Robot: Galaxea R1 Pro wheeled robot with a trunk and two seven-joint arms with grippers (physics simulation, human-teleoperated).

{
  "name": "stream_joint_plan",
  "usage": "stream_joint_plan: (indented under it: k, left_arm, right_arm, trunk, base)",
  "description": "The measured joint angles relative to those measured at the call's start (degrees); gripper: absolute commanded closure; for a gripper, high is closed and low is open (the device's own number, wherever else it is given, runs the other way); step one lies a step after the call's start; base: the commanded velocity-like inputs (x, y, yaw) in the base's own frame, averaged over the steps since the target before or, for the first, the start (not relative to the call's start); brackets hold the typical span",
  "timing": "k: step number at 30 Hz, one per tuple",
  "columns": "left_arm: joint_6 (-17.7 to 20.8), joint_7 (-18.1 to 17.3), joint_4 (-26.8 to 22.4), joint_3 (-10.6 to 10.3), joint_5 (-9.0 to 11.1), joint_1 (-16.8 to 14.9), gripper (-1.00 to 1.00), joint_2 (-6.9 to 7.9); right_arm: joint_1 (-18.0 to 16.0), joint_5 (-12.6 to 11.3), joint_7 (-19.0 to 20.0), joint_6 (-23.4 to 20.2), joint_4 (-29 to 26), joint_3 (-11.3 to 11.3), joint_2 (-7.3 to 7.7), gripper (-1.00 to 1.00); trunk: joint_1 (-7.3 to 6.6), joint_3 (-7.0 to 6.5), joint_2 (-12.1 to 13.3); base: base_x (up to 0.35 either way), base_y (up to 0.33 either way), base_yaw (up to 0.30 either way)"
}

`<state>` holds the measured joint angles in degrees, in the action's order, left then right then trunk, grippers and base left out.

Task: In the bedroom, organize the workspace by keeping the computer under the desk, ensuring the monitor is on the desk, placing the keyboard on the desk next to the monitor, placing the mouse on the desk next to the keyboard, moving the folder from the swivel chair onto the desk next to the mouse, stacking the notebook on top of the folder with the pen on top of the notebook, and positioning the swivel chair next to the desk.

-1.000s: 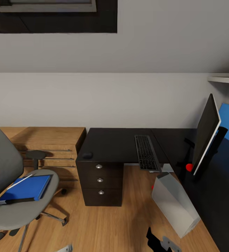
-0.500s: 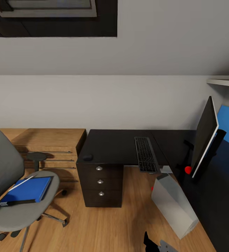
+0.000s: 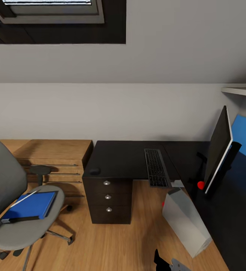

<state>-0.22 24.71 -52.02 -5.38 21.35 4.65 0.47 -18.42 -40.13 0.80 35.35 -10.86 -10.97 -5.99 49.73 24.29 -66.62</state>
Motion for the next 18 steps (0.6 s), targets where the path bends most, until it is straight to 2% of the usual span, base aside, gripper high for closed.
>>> stream_joint_plan:
  k: [4, 8, 13, 18]
  left_arm:
    - [-0.06, 0.28, 0.1, -0.23, -0.06, 0.0, -1.0, -0.27]
    - [-0.7, 0.27, 1.39, -0.36, -0.23, 0.0, -1.0, -0.48]
    - [-0.89, 0.27, 1.57, -0.33, -0.26, 0.0, -1.0, -0.49]
    - [-0.89, 0.27, 1.58, -0.32, -0.26, 0.01, -1.0, -0.5]
  right_arm:
    - [0.0, 0.03, 0.0, 0.0, 0.08, -0.11, -0.08, -1.0]
    - [0.0, 0.09, -0.01, -0.04, 0.08, -0.19, -0.08, -1.0]
    - [0.0, 0.14, -0.01, -0.08, 0.09, -0.44, -0.16, -1.0]
    - [0.0, 0.14, -0.01, -0.1, 0.09, -0.65, -0.18, -1.0]
  trunk:
    - [-0.88, -0.72, 1.61]
    - [-1.73, -1.42, 3.21]
    - [-2.86, -2.31, 5.22]
    - [-3.93, -3.17, 7.23]
  base:
    - [0.0, 0.0, 0.045]
    - [-0.245, 0.0, 0.025]
    - [-0.011, 0.0, 0.027]
    - [-0.199, 0.0, 0.249]
